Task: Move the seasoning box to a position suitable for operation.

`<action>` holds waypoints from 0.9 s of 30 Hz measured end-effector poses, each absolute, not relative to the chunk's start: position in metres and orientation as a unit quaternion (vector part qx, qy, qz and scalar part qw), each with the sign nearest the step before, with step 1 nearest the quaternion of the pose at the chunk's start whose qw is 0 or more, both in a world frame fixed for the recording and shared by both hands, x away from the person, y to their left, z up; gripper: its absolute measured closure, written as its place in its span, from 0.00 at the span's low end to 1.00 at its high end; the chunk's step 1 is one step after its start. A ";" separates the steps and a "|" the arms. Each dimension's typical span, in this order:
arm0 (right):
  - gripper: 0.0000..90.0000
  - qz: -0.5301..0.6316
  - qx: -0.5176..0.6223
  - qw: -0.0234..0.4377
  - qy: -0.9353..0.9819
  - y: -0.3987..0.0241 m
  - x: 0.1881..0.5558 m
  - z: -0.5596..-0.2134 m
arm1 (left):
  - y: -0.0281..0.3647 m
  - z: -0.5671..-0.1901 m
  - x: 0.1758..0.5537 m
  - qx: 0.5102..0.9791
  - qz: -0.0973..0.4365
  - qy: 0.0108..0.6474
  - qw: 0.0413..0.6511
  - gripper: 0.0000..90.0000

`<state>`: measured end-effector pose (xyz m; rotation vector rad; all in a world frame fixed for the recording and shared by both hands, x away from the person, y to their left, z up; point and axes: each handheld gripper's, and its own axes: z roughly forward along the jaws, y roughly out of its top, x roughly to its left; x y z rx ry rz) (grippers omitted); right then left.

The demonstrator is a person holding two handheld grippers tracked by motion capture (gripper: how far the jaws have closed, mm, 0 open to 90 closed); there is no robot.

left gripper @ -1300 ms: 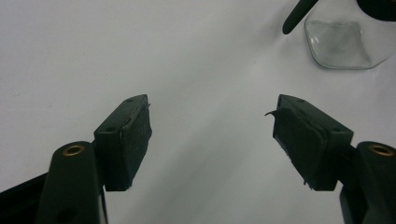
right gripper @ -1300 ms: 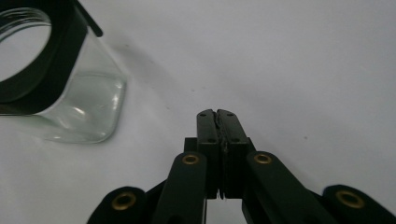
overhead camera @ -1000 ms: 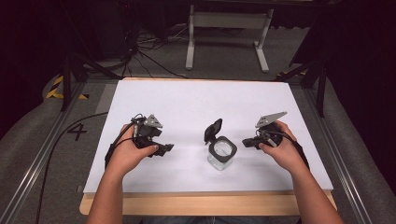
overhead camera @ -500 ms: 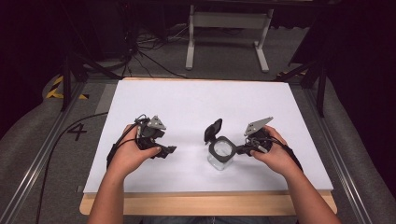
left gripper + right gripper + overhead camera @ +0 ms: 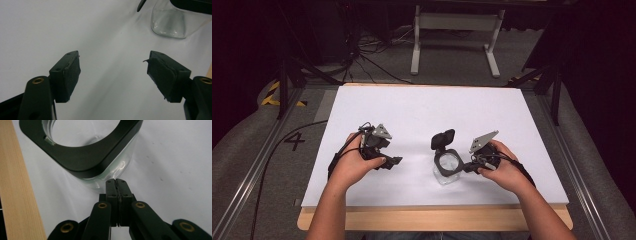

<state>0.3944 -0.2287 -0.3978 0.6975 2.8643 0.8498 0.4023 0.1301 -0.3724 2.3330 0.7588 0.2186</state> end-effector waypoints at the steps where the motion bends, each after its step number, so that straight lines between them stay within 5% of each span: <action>1: 1.00 0.275 0.227 0.035 0.934 -0.227 0.393 -0.399 | 0.130 -0.372 0.403 0.894 0.085 0.290 0.332 0.30; 23: 1.00 0.283 0.228 0.026 0.931 -0.225 0.386 -0.396 | 0.118 -0.368 0.401 0.900 0.080 0.270 0.333 0.31; 25: 1.00 0.305 0.235 0.038 0.922 -0.232 0.387 -0.387 | 0.118 -0.362 0.399 0.897 0.081 0.261 0.347 0.48; 27: 1.00 0.319 0.241 0.046 0.915 -0.236 0.388 -0.380 | 0.117 -0.357 0.395 0.890 0.078 0.260 0.367 0.52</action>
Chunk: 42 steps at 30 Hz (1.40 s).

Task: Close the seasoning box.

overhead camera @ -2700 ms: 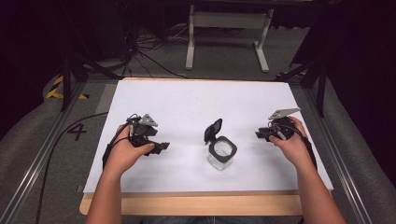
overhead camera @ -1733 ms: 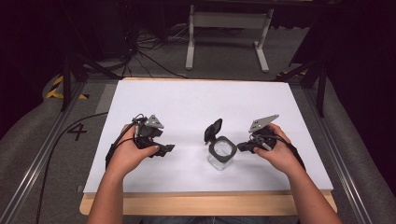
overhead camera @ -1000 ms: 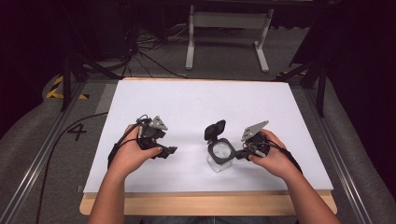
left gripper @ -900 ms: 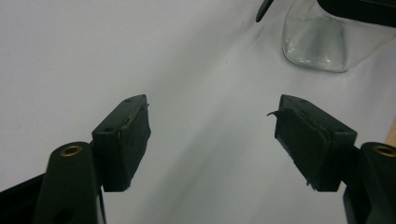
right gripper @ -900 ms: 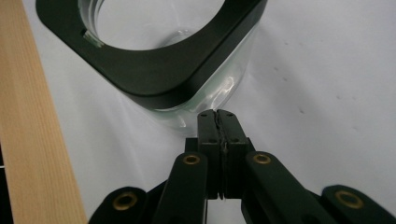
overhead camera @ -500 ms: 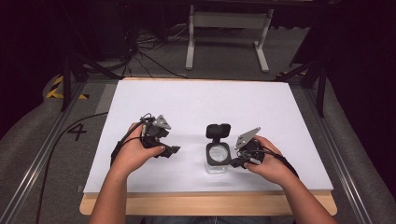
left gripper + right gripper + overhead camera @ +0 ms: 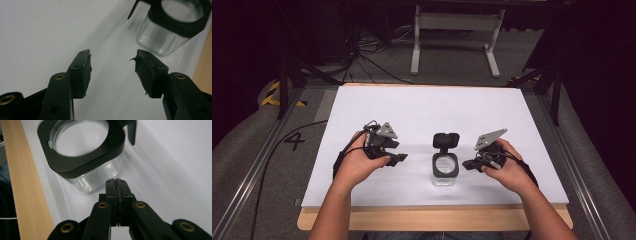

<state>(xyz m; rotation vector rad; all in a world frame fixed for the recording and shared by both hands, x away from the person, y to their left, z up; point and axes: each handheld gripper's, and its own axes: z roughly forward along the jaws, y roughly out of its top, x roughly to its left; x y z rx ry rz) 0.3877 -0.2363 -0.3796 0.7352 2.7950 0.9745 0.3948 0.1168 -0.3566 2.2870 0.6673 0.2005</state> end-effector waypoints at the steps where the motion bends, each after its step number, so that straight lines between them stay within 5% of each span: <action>1: 1.00 0.325 0.241 0.051 0.913 -0.239 0.388 -0.374 | 0.116 -0.354 0.392 0.887 0.069 0.260 0.374 0.56; 5: 1.00 0.347 0.241 0.059 0.904 -0.243 0.391 -0.360 | 0.113 -0.349 0.387 0.886 0.057 0.251 0.385 0.60; 17: 1.00 0.398 0.231 0.079 0.884 -0.241 0.411 -0.308 | 0.088 -0.354 0.376 0.905 -0.049 0.175 0.385 1.00; 42: 0.99 0.436 0.236 0.092 0.863 -0.211 0.435 -0.273 | 0.042 -0.373 0.369 0.918 -0.084 0.139 0.362 1.00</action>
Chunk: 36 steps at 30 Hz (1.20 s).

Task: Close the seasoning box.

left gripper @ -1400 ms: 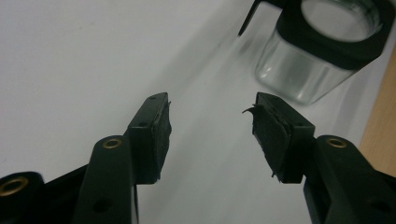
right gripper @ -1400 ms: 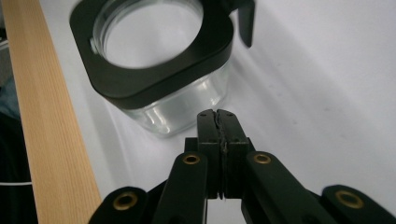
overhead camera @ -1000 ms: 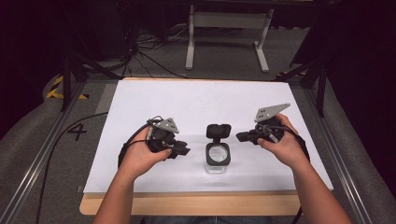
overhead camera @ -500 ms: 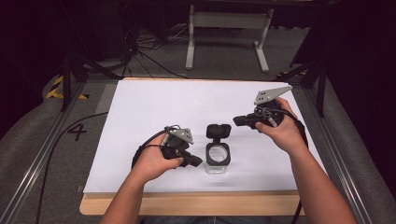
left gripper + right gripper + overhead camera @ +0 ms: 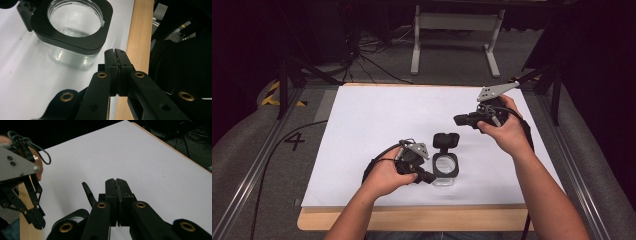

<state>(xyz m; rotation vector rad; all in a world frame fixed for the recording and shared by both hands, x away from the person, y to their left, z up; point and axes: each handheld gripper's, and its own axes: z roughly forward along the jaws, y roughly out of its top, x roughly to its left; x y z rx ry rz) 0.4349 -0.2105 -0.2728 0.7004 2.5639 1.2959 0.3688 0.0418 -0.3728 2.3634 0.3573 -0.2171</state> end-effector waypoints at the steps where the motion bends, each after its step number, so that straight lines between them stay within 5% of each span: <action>1: 0.99 0.435 0.235 0.090 0.864 -0.208 0.436 -0.273 | 0.041 -0.374 0.369 0.919 -0.088 0.138 0.360 1.00; 36: 1.00 0.388 0.205 0.047 0.897 -0.184 0.414 -0.308 | 0.037 -0.384 0.373 0.919 -0.083 0.152 0.353 0.99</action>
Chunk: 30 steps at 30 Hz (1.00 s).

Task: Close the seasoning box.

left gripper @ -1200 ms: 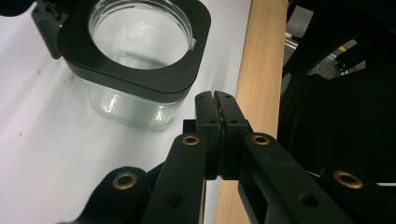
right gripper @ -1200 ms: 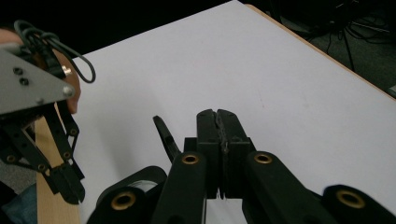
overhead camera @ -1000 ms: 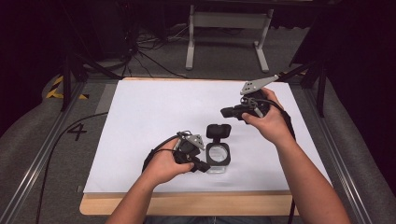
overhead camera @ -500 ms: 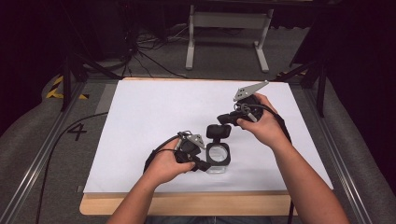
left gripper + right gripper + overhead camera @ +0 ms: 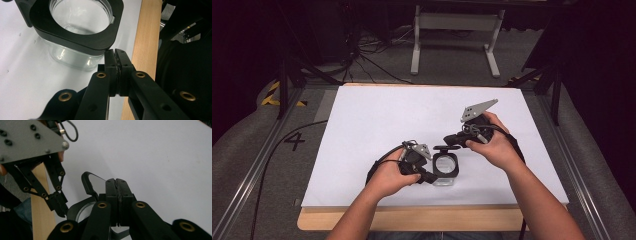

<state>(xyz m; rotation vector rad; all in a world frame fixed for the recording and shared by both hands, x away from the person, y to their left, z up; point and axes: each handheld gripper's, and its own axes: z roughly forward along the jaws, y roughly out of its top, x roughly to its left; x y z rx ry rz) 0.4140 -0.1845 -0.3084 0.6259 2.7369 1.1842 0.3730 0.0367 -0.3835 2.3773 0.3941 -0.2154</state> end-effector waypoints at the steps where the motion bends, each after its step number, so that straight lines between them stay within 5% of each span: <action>1: 1.00 0.388 0.204 0.047 0.898 -0.184 0.412 -0.309 | 0.037 -0.384 0.373 0.919 -0.085 0.150 0.353 0.98; 30: 1.00 0.330 0.192 0.008 0.924 -0.173 0.391 -0.345 | 0.035 -0.381 0.370 0.922 -0.077 0.143 0.352 0.96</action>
